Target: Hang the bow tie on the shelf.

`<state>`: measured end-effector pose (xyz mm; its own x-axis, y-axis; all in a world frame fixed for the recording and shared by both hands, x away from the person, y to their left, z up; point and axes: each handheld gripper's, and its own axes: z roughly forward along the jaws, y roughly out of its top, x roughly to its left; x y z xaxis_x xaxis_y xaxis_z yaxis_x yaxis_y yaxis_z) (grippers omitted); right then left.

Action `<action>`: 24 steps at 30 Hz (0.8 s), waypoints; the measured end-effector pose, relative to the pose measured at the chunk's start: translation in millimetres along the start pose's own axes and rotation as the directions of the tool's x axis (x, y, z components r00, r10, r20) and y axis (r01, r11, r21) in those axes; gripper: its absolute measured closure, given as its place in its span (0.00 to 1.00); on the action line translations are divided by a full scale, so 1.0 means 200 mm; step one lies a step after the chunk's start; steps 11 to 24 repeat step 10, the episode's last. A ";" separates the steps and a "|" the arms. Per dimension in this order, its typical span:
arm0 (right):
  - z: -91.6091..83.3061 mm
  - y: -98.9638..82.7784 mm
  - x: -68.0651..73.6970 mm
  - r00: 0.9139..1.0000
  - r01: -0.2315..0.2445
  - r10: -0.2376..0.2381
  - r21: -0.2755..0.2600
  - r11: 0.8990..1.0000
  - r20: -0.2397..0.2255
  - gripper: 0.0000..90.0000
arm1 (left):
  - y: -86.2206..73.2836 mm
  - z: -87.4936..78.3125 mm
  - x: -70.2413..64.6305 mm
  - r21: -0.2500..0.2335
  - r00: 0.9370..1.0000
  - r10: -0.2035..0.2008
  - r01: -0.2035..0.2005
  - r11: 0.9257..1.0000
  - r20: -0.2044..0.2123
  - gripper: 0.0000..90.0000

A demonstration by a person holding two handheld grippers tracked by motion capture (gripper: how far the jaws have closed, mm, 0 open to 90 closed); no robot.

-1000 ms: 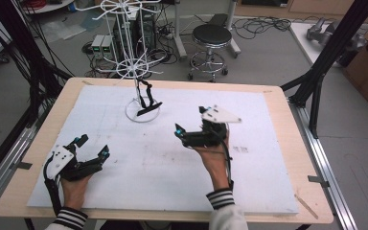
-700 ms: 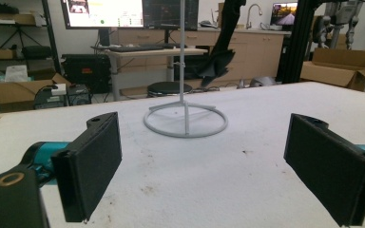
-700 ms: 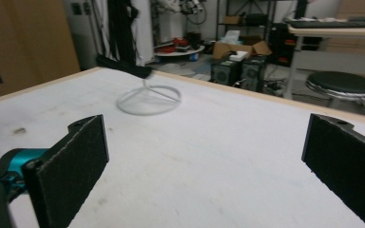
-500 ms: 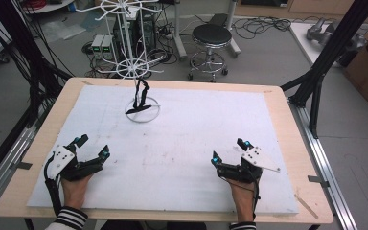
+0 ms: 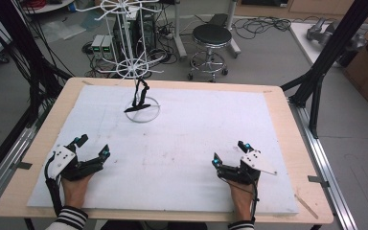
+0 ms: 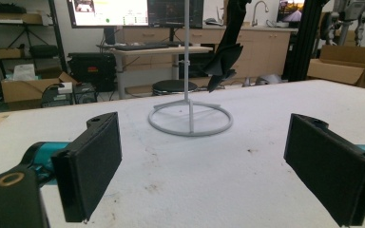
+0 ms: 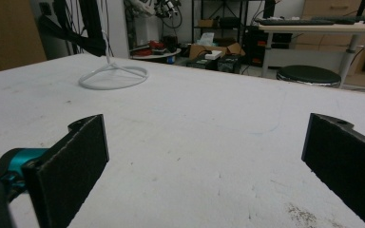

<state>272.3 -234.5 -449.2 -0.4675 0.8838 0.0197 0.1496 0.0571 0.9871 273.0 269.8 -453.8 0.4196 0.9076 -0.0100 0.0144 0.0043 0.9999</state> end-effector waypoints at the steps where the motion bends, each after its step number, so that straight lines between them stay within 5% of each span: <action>1: 0.00 0.00 0.00 1.000 -0.002 0.002 0.002 1.000 -0.001 0.01 | 0.00 0.00 0.00 0.001 1.000 0.000 0.000 1.000 -0.001 0.14; 7: 0.00 0.00 -0.01 0.999 -0.032 0.032 -0.001 0.999 -0.005 0.01 | 0.00 0.00 0.00 -0.003 1.000 0.001 -0.001 1.000 -0.004 0.14; 24: 0.00 0.00 -0.01 1.000 -0.027 0.027 0.001 1.000 0.002 0.01 | 0.00 0.00 0.00 -0.007 1.000 0.000 0.000 1.000 -0.005 0.14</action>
